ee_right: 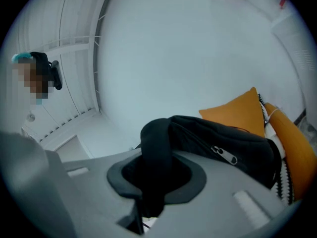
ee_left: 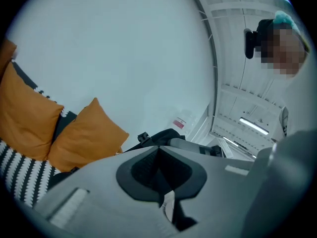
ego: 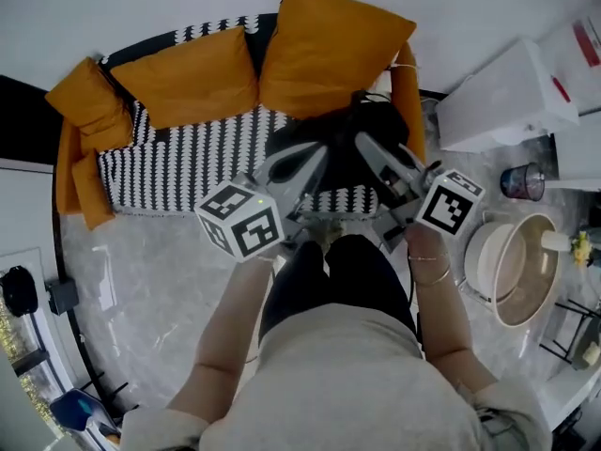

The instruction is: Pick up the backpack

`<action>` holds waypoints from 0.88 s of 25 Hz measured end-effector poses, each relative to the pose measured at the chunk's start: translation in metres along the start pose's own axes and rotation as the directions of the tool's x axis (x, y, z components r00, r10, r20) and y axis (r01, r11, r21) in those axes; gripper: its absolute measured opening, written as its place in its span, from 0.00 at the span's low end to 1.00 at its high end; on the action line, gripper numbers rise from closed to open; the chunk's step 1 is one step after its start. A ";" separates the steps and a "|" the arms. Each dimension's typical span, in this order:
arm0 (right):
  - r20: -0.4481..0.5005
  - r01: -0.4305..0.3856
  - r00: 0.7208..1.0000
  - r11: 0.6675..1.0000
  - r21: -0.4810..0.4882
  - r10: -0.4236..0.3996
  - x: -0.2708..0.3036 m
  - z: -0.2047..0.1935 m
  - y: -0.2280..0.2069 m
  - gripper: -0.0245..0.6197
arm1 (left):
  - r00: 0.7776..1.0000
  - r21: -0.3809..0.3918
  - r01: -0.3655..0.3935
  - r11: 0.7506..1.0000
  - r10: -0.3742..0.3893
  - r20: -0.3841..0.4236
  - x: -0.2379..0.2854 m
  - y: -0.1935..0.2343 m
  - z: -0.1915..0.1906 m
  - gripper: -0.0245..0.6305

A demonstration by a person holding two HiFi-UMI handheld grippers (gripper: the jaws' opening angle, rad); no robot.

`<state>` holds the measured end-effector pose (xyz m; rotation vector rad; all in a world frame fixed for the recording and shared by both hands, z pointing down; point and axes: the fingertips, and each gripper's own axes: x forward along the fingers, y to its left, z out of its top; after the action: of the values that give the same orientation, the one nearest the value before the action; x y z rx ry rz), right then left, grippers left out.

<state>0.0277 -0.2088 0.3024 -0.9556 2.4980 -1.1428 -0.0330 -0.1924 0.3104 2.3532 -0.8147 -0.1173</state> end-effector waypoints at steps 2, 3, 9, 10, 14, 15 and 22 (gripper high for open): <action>0.012 -0.011 1.000 1.000 -0.023 0.011 0.000 0.012 0.012 0.14 | 0.999 0.006 0.013 1.000 -0.013 0.048 -0.006 -0.008 0.018 0.05; 0.018 -0.019 1.000 0.999 -0.034 0.020 0.000 0.018 0.018 0.14 | 0.997 0.009 0.018 1.000 -0.018 0.075 -0.009 -0.011 0.027 0.05; 0.080 -0.074 0.993 0.990 -0.117 0.084 0.004 0.054 0.062 0.14 | 0.984 0.067 0.020 0.998 -0.031 0.173 -0.026 -0.028 0.071 0.05; 0.093 -0.079 0.991 0.988 -0.131 0.092 0.004 0.057 0.068 0.14 | 0.983 0.075 0.021 0.997 -0.034 0.180 -0.028 -0.031 0.074 0.05; 0.103 -0.117 0.985 0.978 -0.174 0.136 0.006 0.065 0.088 0.14 | 0.977 0.100 0.025 0.995 -0.046 0.206 -0.033 -0.041 0.084 0.05; 0.096 -0.125 0.985 0.976 -0.179 0.144 0.006 0.065 0.091 0.14 | 0.977 0.103 0.030 0.994 -0.051 0.206 -0.035 -0.044 0.085 0.05; 0.078 -0.162 0.981 0.972 -0.168 0.177 0.011 0.063 0.095 0.14 | 0.981 0.122 0.017 0.992 -0.040 0.192 -0.039 -0.046 0.091 0.05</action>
<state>0.0035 -0.2076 0.1900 -0.7942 2.5696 -0.8369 -0.0655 -0.1908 0.2061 2.4955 -0.9030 -0.3228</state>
